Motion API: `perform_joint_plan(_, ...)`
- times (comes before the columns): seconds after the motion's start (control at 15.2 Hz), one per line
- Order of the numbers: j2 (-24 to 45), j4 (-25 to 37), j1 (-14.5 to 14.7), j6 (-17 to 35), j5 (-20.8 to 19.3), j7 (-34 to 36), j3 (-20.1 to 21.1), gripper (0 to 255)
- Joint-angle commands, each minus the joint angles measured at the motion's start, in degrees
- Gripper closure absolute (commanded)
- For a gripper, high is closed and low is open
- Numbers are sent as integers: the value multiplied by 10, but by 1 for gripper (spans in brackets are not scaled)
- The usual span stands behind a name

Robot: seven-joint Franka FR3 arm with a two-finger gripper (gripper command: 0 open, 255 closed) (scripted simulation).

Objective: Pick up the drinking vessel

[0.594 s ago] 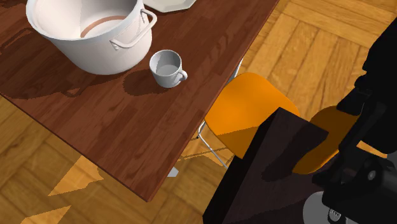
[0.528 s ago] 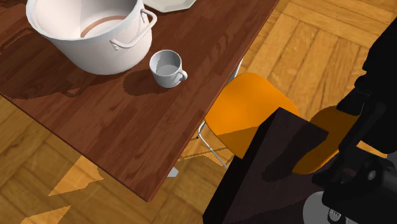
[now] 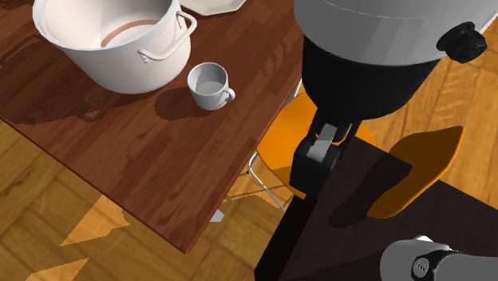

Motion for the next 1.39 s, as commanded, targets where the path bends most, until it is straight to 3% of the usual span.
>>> perform_joint_plan(0.0, 41, 7, -2, 36, -5, -4, -4, 0)
perform_joint_plan(0.66, 265, 108, -8, 160, -16, -19, -17, 0)
perform_joint_plan(1.32, 490, 283, -17, 214, -17, -33, -23, 0)
